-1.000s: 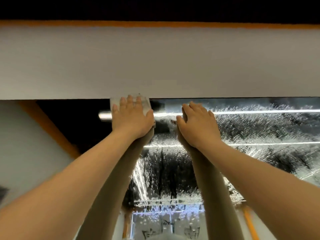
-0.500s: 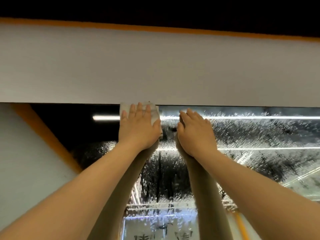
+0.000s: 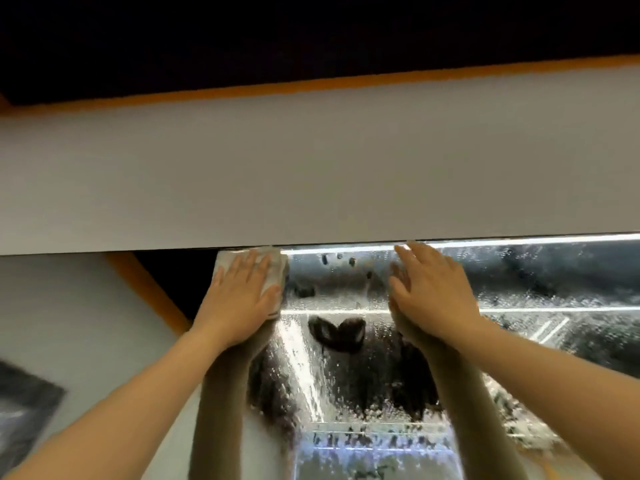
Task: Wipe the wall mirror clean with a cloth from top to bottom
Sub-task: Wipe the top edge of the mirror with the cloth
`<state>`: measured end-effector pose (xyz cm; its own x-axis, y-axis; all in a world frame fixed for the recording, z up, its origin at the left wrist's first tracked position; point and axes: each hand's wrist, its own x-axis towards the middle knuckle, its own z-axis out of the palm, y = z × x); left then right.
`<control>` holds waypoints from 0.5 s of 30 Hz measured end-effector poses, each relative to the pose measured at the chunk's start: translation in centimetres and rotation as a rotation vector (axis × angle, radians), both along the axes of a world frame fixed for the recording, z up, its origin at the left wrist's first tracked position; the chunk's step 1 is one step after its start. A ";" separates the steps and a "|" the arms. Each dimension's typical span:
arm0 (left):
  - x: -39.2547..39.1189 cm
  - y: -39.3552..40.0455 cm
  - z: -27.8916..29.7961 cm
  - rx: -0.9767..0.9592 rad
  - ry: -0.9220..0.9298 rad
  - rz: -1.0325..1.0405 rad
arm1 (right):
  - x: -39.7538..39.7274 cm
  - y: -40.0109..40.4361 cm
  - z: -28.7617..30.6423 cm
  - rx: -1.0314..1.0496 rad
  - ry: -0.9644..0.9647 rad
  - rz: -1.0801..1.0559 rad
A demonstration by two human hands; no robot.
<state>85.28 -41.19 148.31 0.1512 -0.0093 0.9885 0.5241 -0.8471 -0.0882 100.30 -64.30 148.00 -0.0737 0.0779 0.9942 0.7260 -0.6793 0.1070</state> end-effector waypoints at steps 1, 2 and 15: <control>0.0 0.1 0.0 0.008 0.000 0.008 | 0.8 -0.8 -0.1 0.026 0.042 -0.006; 0.1 0.3 -0.1 0.012 0.003 0.015 | 1.4 -1.3 -0.1 0.048 0.068 -0.003; 5.4 -6.9 0.8 -0.152 -0.195 -0.037 | 2.5 -1.2 0.1 0.025 0.040 0.038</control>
<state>90.71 -48.06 149.11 -0.0404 0.1397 0.9894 0.4870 -0.8618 0.1416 102.78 -65.50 148.08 -0.0360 0.0513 0.9980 0.7547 -0.6532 0.0608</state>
